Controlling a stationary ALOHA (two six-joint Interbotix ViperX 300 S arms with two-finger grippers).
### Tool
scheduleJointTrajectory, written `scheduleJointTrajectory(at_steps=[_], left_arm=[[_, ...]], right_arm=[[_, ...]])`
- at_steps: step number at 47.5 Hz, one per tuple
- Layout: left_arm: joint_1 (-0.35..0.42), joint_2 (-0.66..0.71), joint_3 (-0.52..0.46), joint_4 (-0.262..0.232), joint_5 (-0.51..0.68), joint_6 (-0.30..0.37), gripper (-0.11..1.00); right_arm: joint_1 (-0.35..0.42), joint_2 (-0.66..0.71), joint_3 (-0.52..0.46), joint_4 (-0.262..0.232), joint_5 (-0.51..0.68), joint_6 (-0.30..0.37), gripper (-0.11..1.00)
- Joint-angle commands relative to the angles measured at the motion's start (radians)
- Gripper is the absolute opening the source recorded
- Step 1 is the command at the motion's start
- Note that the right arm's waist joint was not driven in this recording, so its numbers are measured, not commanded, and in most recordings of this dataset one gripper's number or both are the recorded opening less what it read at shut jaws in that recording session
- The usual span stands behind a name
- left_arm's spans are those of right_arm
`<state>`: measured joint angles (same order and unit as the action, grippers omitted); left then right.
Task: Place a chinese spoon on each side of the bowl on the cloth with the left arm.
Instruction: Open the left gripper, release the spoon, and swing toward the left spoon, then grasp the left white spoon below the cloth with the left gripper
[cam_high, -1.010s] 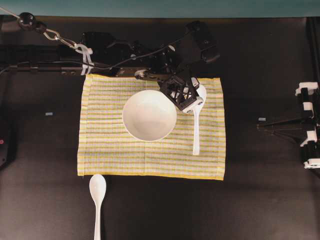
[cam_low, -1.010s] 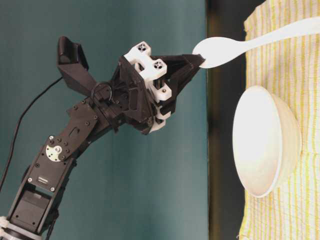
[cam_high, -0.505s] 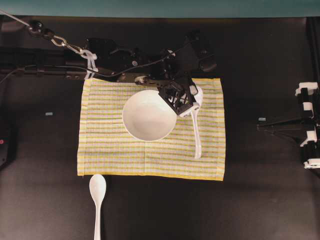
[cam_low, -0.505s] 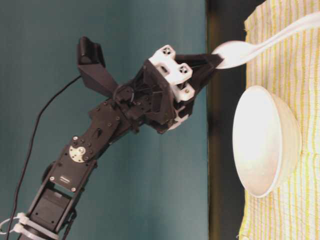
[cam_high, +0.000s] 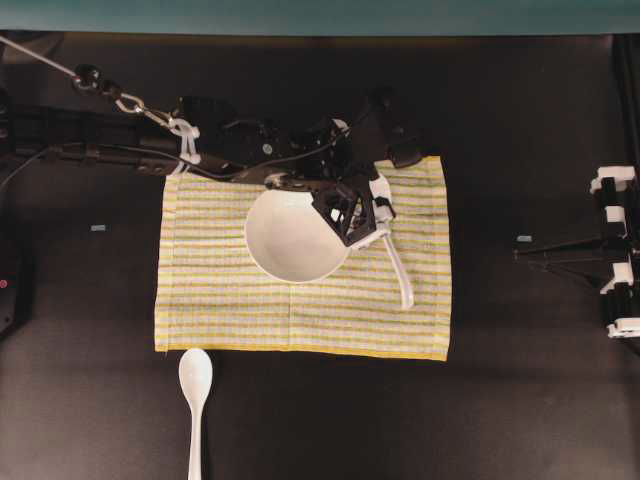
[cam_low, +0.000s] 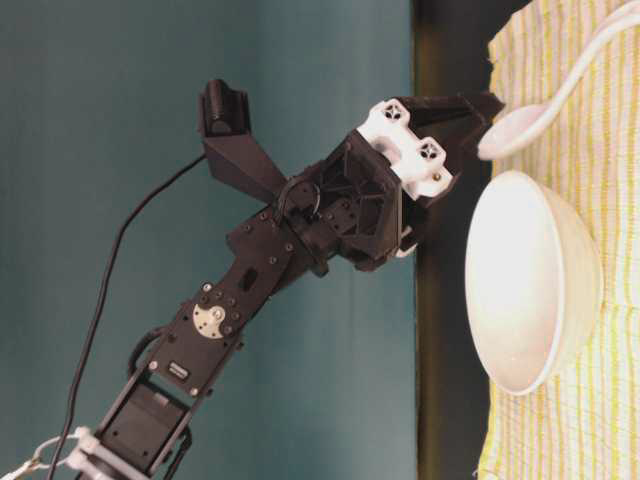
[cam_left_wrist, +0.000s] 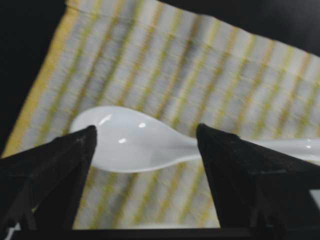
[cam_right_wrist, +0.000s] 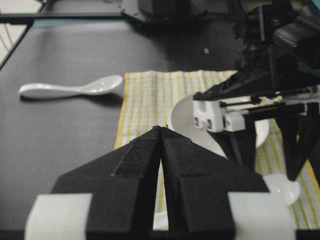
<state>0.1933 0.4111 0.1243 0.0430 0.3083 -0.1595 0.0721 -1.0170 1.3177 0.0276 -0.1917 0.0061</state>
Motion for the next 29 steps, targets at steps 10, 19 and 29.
scheduleJointTrajectory(at_steps=[10,19,29], left_arm=[[-0.115,-0.245,0.110,0.003,0.006,-0.006,0.77],[-0.239,-0.419,0.287,0.003,0.006,-0.031,0.77],[-0.348,-0.540,0.560,0.003,0.003,-0.132,0.77]], right_arm=[[0.000,0.008,-0.006,0.002,-0.008,-0.003,0.01],[0.000,0.006,-0.002,0.002,-0.006,-0.003,0.01],[0.000,0.006,0.003,0.002,-0.006,-0.003,0.01]])
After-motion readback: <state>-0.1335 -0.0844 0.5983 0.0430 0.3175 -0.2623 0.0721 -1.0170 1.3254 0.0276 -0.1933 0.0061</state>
